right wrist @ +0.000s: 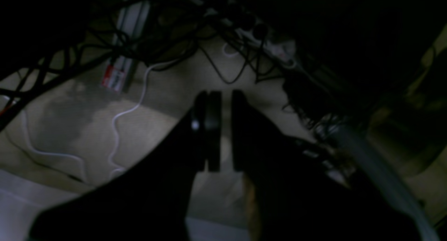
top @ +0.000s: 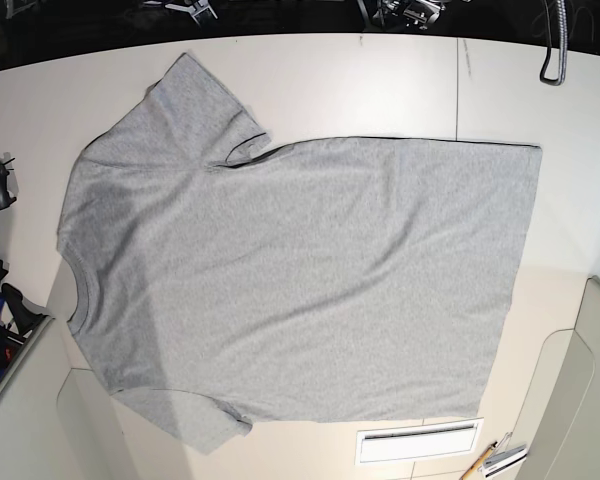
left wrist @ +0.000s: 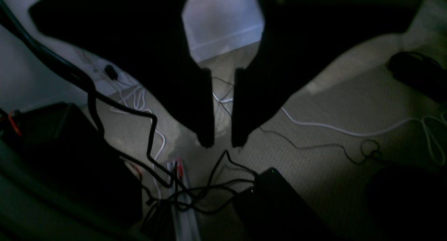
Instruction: Fold the T-shirt properly
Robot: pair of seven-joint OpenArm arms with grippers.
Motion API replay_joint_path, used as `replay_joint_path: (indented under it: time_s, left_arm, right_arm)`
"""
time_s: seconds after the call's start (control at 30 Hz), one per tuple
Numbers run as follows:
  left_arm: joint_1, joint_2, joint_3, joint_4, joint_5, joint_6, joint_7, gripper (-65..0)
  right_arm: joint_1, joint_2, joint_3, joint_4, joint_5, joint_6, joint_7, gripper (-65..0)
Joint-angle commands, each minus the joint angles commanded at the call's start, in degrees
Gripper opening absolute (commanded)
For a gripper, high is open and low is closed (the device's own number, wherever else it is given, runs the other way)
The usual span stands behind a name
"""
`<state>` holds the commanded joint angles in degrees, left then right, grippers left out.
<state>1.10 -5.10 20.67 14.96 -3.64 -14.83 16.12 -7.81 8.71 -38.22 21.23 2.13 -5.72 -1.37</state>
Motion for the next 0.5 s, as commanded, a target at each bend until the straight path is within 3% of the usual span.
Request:
replay_joint_path:
  time_s: [0.07,0.17,0.43,0.5]
  left_arm:
    - [0.00,0.00,0.00,0.09,-0.02,0.02,0.00,-52.0]
    - [0.00,0.00,0.00,0.09,-1.16,0.00,0.00,-52.0]
    - [0.00,0.00,0.00,0.09,-1.68,-0.02,0.00,-52.0]
    - [0.00,0.00,0.00,0.09,-1.68,-2.38,0.00,-52.0]
  right_arm:
    - [0.02,0.02,0.00,0.00,-1.92,2.29,-0.57,-57.4]
    - [0.00,0.02,0.00,0.00,-2.58,4.90,-2.16,-42.1]
    - [0.00,0.02,0.00,0.00,-0.20,4.87,-3.23,-40.6]
    - [0.02,0.02,0.00,0.11,-0.33,4.87,-3.19,-40.6]
